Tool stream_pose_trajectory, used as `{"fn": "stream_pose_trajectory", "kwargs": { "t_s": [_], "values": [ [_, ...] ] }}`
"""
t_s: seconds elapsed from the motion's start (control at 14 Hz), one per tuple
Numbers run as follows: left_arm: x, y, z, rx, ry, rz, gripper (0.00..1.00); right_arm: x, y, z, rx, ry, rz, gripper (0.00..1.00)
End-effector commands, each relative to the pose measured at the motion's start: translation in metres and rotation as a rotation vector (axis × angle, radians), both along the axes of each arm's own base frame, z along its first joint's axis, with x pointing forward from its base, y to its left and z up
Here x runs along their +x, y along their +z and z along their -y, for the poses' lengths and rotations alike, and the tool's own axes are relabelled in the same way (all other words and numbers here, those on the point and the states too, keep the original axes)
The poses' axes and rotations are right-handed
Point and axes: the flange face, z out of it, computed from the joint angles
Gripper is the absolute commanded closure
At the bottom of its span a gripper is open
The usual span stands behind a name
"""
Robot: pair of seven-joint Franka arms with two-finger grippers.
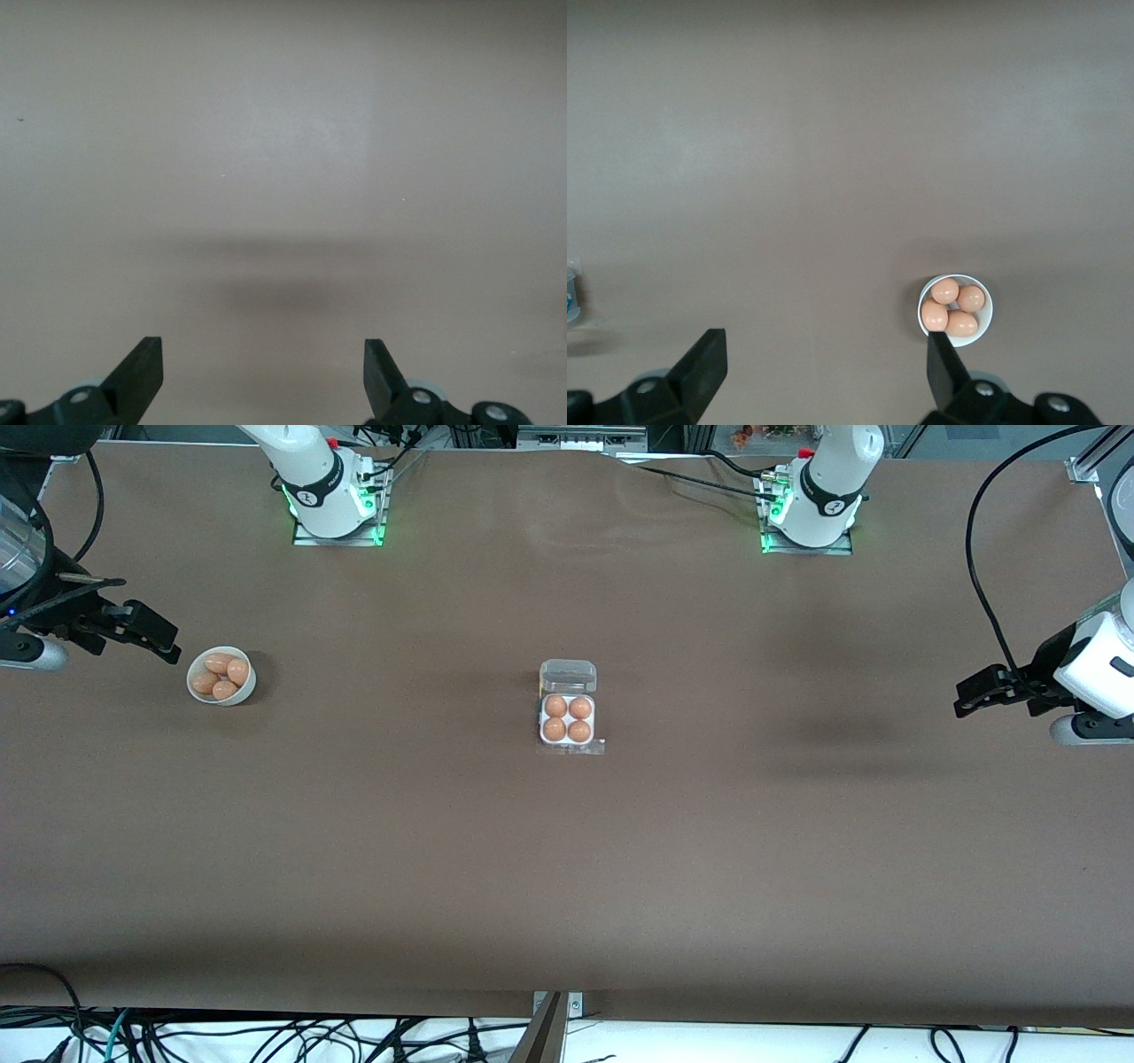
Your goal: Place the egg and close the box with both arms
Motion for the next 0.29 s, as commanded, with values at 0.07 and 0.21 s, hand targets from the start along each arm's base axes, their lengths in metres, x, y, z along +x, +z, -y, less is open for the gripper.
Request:
{"fn": "stream_pose_trajectory", "kwargs": {
  "t_s": [0.07, 0.21],
  "values": [
    [0.0024, 0.0064, -0.0004, -0.018, -0.003, 0.005, 0.00, -0.0135, 0.0030, 0.0052, -0.008, -0.019, -0.022, 0.00],
    [0.0023, 0.0064, -0.0041, -0.018, -0.002, 0.005, 0.00, -0.0135, 0.0019, 0.0052, -0.008, -0.016, -0.027, 0.00]
  ]
}}
